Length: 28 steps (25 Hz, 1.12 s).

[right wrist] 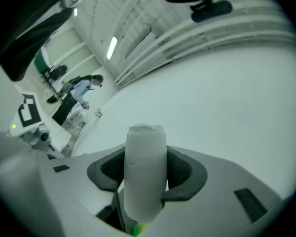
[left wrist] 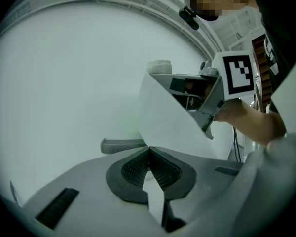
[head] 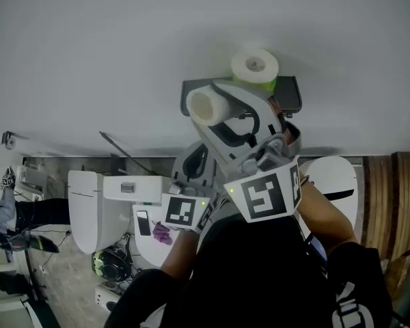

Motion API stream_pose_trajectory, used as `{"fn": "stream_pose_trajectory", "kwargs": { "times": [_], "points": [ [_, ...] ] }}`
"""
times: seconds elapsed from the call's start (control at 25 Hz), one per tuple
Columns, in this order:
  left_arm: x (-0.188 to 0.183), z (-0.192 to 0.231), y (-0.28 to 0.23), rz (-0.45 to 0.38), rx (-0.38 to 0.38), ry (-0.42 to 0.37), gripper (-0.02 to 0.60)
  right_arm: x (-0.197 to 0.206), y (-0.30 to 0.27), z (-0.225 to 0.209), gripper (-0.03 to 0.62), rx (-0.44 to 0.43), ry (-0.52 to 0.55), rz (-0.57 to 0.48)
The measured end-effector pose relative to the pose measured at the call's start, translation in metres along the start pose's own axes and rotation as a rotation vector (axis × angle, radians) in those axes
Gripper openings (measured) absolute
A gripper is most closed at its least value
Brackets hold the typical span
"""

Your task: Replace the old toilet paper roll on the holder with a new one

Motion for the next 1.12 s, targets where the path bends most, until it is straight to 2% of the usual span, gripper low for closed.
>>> {"fn": "stream_pose_trajectory", "kwargs": {
  "times": [0.08,0.2,0.32,0.68,0.8,0.92,1.04,1.12],
  "points": [
    [0.0,0.01,0.008,0.001,-0.02,-0.002,0.023,0.006,-0.014,-0.001,0.212,0.036,-0.172,0.005],
    [0.0,0.025,0.018,0.005,-0.044,0.003,0.023,0.027,-0.032,0.002,0.212,0.076,-0.397,0.069],
    [-0.003,0.038,0.023,0.016,-0.05,0.007,0.023,0.045,-0.046,0.007,0.212,0.12,-0.496,0.119],
    [-0.017,0.07,0.032,0.044,0.012,-0.012,0.023,0.07,-0.084,0.026,0.212,0.216,-0.535,0.235],
    [-0.019,0.079,0.034,0.048,0.031,0.005,0.023,0.072,-0.09,0.031,0.212,0.238,-0.518,0.273],
    [-0.019,0.086,0.034,0.055,0.048,0.015,0.023,0.074,-0.096,0.039,0.213,0.208,-0.473,0.332],
    [-0.017,0.091,0.033,0.057,0.067,0.018,0.023,0.078,-0.1,0.04,0.213,0.18,-0.501,0.379],
    [-0.015,0.093,0.034,0.061,0.078,0.02,0.023,0.082,-0.101,0.041,0.212,0.133,-0.526,0.425]
  ]
}}
Point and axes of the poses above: the fingertips, and each gripper's own axes: y backward along the fingers, z to its left, x out of its underside, the point moved 4 cm from there along y, backward along the fingers, and after that the axes turned 10 degrees about y, right-handed, at the moved point
